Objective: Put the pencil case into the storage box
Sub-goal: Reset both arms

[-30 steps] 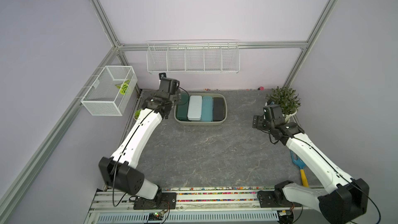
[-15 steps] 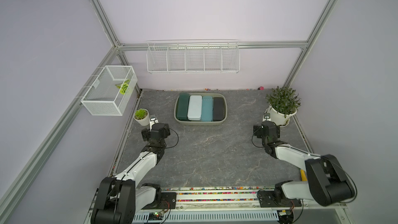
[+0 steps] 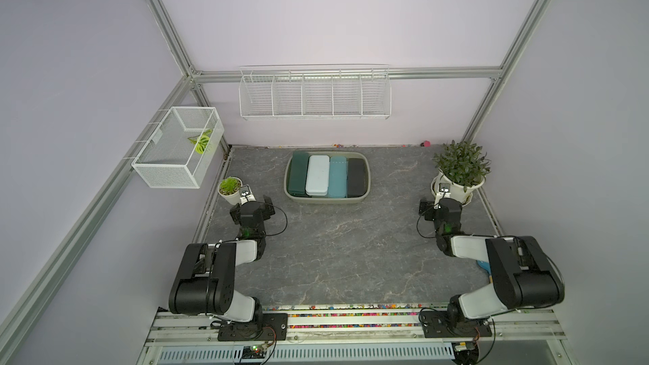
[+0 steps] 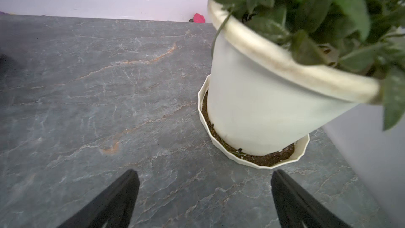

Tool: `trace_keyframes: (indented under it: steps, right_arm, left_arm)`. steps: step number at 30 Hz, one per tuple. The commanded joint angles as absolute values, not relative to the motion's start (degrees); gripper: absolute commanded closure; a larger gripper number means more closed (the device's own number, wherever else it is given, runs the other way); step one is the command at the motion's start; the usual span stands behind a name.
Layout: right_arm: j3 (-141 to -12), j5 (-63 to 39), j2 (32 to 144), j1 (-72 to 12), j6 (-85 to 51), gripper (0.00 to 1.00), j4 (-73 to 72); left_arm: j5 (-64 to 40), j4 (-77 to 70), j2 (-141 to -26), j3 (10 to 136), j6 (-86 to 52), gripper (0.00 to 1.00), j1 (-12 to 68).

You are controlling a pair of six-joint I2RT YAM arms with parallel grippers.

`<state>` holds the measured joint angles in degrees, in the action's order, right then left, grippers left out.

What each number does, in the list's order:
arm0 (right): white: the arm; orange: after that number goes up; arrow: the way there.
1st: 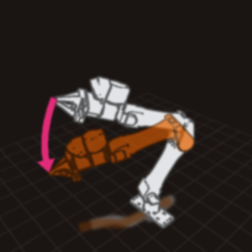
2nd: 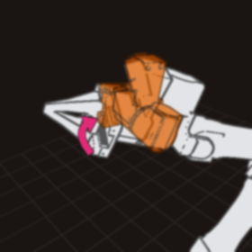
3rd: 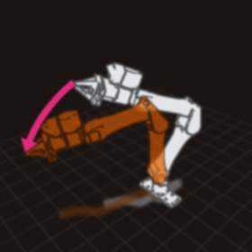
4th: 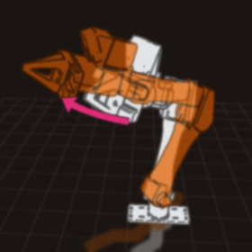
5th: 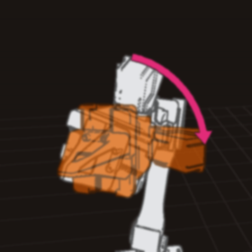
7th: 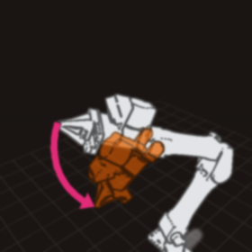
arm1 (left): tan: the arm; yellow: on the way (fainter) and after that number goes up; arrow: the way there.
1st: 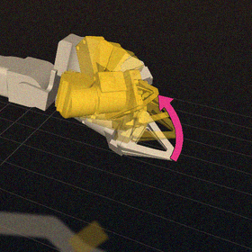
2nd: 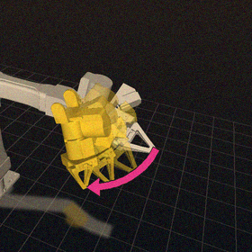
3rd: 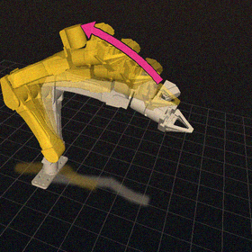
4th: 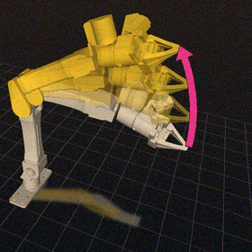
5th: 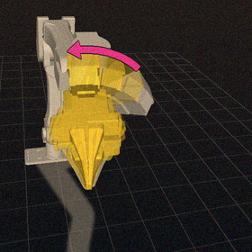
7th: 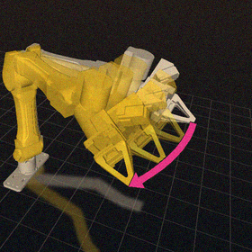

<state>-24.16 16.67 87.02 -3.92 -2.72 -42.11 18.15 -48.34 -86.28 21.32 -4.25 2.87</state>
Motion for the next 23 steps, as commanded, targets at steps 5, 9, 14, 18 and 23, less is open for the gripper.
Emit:
trace_keyframes:
  steps: [5,9,14,18,23]
  right_arm:
    - [-23.30,13.59,87.12,-3.72,-2.95,0.01,-45.69]
    - [-23.34,13.58,87.07,-3.78,-3.03,0.01,-45.72]
    - [-23.42,13.61,87.15,-3.71,-3.07,0.01,-45.68]
    - [-23.64,13.47,87.36,-3.71,-3.03,0.01,-45.38]
    - [-23.44,13.54,87.15,-3.77,-3.02,0.01,-45.68]
  left_arm:
    - [14.94,-52.96,-86.67,20.30,-4.90,0.00,2.12]
    - [14.90,-53.01,-86.65,20.30,-4.89,0.00,2.11]
    - [14.94,-53.00,-86.66,20.30,-4.82,0.00,2.11]
    - [14.94,-53.02,-86.66,20.30,-4.70,0.00,2.11]
    - [14.94,-53.03,-86.65,20.30,-4.75,0.00,2.11]
